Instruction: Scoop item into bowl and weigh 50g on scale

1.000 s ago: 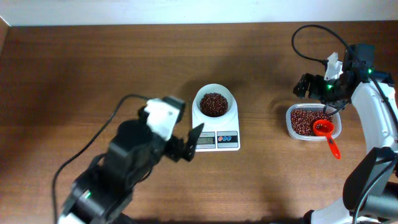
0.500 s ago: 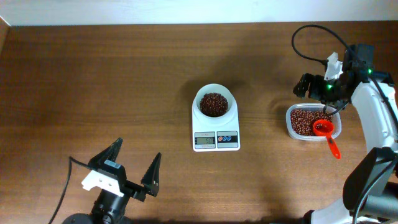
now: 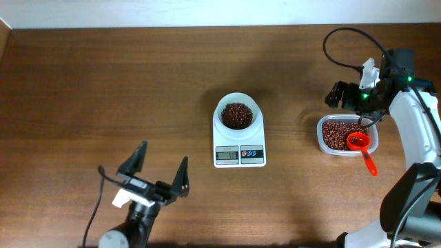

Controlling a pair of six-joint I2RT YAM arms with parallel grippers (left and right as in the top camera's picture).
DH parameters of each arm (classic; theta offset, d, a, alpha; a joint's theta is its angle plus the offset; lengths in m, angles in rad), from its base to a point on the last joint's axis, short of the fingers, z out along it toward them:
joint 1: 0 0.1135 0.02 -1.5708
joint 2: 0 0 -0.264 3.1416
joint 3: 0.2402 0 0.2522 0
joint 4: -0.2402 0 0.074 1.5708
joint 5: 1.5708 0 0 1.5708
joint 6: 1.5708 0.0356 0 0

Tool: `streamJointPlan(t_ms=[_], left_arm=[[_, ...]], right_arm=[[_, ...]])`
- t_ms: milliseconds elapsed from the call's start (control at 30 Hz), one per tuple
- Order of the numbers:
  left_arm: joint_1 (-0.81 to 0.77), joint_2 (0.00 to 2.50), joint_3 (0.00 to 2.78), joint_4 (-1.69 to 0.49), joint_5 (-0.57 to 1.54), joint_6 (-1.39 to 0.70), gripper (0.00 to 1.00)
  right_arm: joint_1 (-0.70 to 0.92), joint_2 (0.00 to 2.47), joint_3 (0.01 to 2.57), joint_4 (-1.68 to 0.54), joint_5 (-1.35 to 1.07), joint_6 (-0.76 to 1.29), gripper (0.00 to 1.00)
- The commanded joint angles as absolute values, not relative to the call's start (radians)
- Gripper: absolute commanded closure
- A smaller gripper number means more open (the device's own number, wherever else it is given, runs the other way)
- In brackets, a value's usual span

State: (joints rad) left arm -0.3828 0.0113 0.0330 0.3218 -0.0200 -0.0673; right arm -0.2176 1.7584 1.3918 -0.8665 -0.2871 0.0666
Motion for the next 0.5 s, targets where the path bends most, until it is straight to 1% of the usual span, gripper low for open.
streamJointPlan(t_ms=[0, 33, 167, 200, 267, 467], left_arm=[[-0.365, 0.005, 0.009, 0.257, -0.050, -0.051, 0.01], [-0.349, 0.005, 0.009, 0.220, -0.049, -0.051, 0.01], [-0.254, 0.005, 0.009, -0.047, -0.050, -0.051, 0.01], [-0.238, 0.005, 0.009, -0.080, -0.049, -0.024, 0.01], [-0.217, 0.005, 0.009, -0.081, -0.049, 0.017, 0.01], [-0.218, 0.006, 0.009, -0.081, -0.049, 0.017, 0.01]], right_arm=[[-0.209, 1.757, 1.390, -0.867, -0.279, 0.056, 0.01], [-0.209, 1.757, 1.390, -0.867, -0.279, 0.056, 0.01], [-0.209, 1.757, 1.390, -0.867, -0.279, 0.056, 0.01], [-0.209, 1.757, 1.390, -0.867, -0.279, 0.056, 0.01], [-0.209, 1.757, 1.390, -0.867, -0.279, 0.056, 0.01], [-0.209, 1.757, 1.390, -0.867, -0.279, 0.056, 0.01]])
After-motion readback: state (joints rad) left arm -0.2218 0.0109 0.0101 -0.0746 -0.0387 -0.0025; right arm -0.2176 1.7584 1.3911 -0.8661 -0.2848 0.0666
